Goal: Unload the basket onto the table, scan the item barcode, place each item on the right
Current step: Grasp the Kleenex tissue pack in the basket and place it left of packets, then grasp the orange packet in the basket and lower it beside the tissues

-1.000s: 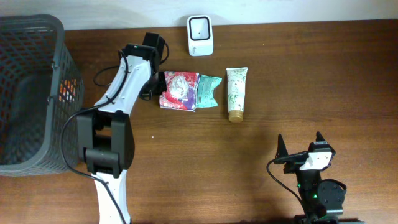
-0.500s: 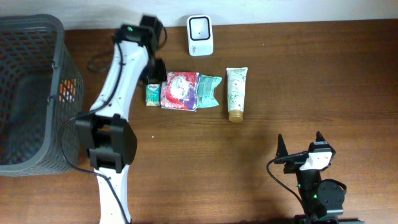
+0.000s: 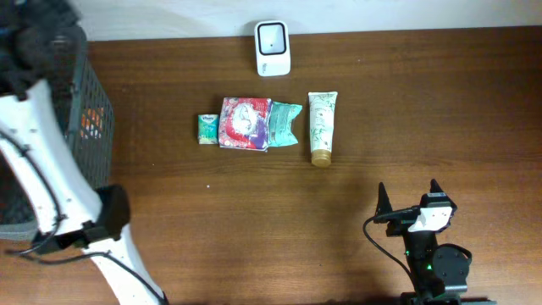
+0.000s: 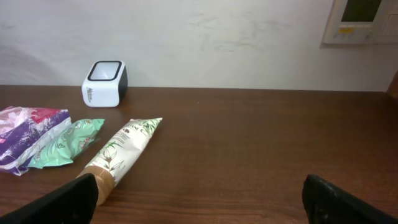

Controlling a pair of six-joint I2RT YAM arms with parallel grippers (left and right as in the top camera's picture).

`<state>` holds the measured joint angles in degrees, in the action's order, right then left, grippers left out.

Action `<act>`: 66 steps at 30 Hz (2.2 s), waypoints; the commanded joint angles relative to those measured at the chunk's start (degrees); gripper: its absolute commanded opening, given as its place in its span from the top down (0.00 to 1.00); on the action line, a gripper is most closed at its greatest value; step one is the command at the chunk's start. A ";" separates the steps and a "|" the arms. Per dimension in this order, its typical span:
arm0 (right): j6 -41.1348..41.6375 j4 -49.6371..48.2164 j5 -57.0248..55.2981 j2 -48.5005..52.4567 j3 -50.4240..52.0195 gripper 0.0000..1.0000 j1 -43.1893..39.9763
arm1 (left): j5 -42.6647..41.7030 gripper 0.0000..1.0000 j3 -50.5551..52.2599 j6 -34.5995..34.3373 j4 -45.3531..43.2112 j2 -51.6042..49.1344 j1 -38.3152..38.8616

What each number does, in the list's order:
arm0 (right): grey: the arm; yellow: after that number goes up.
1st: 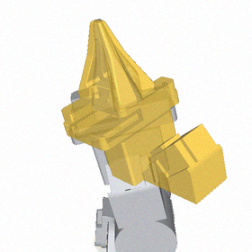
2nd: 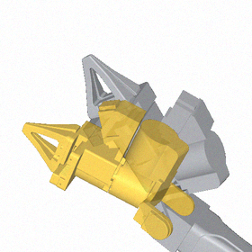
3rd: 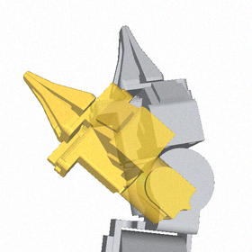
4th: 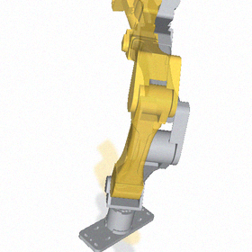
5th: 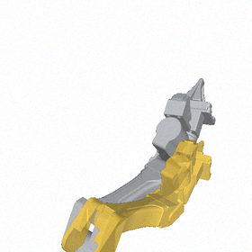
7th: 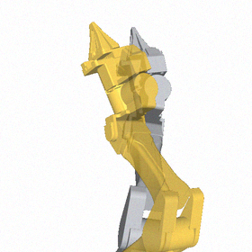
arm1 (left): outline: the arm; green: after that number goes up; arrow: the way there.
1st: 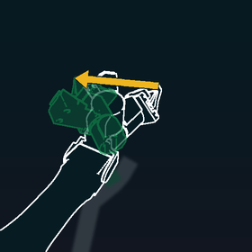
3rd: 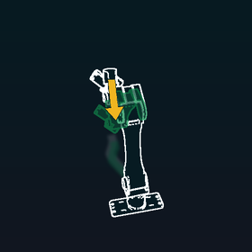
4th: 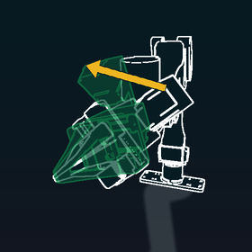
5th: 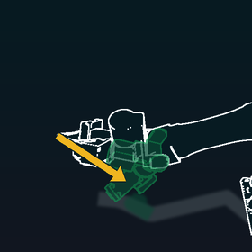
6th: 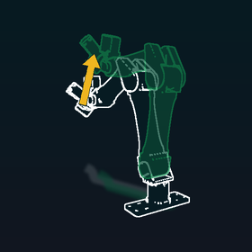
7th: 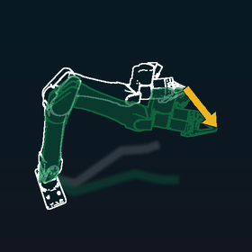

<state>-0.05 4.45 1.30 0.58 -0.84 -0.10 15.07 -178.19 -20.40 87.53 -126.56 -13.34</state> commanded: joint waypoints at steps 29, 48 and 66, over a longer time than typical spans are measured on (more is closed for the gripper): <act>-0.11 0.07 -0.50 -0.37 0.52 0.01 0.48 | -34.84 0.02 69.75 27.82 -38.36 -0.20 -20.79; -0.11 0.07 -0.50 -0.37 0.52 0.01 0.48 | -22.73 0.48 73.53 27.80 -44.70 -6.40 -16.24; -0.11 0.07 -0.50 -0.37 0.52 0.01 0.48 | -30.10 1.00 66.12 -3.52 -36.09 27.67 -19.82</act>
<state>-0.03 4.45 1.30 0.58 -0.84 -0.10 -10.28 -110.61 -17.23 52.03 -106.85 -33.01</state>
